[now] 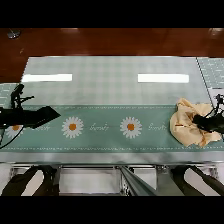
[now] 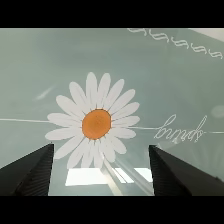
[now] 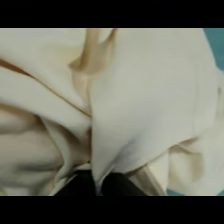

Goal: Fold the shirts.

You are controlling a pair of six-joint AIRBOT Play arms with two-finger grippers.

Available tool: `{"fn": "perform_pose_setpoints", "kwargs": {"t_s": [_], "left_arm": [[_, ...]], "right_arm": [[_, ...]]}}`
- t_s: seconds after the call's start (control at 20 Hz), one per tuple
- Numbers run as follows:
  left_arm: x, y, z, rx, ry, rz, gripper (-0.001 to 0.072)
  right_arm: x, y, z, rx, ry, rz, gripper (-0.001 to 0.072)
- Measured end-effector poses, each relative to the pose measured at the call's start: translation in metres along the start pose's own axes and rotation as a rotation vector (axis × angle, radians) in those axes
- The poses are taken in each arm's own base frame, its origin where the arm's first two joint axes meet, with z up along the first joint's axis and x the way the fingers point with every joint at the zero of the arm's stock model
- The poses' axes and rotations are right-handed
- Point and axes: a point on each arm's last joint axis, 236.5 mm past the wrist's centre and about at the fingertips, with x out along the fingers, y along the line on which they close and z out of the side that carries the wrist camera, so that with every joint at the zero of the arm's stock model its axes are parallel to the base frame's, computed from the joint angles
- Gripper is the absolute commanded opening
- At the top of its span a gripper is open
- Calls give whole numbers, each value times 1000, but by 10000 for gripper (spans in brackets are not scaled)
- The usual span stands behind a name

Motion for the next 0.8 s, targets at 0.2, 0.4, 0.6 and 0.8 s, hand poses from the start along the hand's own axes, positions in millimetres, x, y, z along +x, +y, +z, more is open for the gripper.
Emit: {"fn": "perform_pose_setpoints", "kwargs": {"t_s": [0.2,0.4,0.6,0.8], "left_arm": [[-1,-2,1,30,2,-7,702],[-8,-9,4,56,2,-19,702],[-11,-13,4,67,7,-28,702],[-12,-17,4,96,4,-43,702]], "right_arm": [[-52,30,59,-1,-191,140,21],[-212,59,141,-24,-641,287,21],[-392,92,149,-152,-1042,403,21],[-529,126,107,-312,-1324,525,21]]}}
